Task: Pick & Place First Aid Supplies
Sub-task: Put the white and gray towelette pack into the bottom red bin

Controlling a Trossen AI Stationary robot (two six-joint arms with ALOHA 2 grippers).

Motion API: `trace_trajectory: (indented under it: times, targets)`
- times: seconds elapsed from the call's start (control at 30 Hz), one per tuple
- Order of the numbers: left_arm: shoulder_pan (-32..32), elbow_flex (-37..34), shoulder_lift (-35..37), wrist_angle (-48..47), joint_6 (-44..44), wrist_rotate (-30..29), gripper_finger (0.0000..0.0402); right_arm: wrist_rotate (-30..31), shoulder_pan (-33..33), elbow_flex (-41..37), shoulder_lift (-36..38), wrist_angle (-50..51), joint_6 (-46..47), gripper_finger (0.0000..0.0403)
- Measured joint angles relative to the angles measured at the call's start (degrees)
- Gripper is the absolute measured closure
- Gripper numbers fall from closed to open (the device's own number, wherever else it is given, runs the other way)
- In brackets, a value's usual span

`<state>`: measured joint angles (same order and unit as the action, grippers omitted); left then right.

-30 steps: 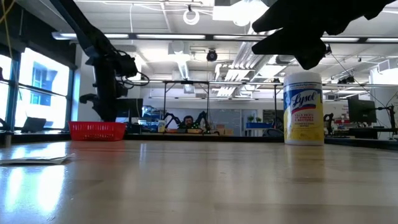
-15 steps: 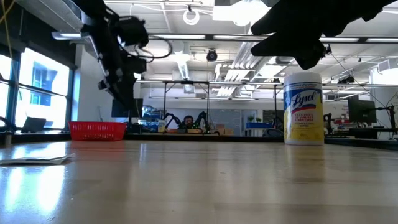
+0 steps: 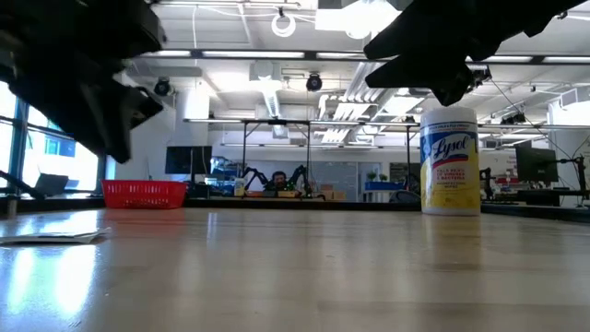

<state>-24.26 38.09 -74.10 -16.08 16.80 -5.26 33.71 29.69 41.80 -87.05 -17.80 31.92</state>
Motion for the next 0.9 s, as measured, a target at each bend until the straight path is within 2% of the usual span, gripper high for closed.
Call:
trace_trajectory:
  times: [0.13,0.33,0.43,0.57,0.9]
  targets:
    - [-5.5,-1.8,-1.8,5.6,0.0,-3.9,0.0298,0.7,-0.2,0.0,0.0,0.0,-0.6,0.0217]
    - [-5.8,-2.2,-5.6,6.9,4.4,-7.8,0.0298,1.4,-0.2,0.0,0.0,-0.5,-0.7,0.0217]
    - [-4.1,-2.2,-7.2,7.5,7.8,-6.5,0.0295,1.4,-0.2,0.0,0.0,-0.5,-0.4,0.0217]
    - [-3.9,-2.2,-8.8,8.2,7.8,-4.3,0.028,1.4,-0.2,0.0,0.0,-0.5,-0.4,0.0217]
    - [-3.9,-2.0,-15.1,10.8,6.1,-6.1,0.0268,2.0,-0.2,0.0,0.0,-0.5,-1.1,0.0217]
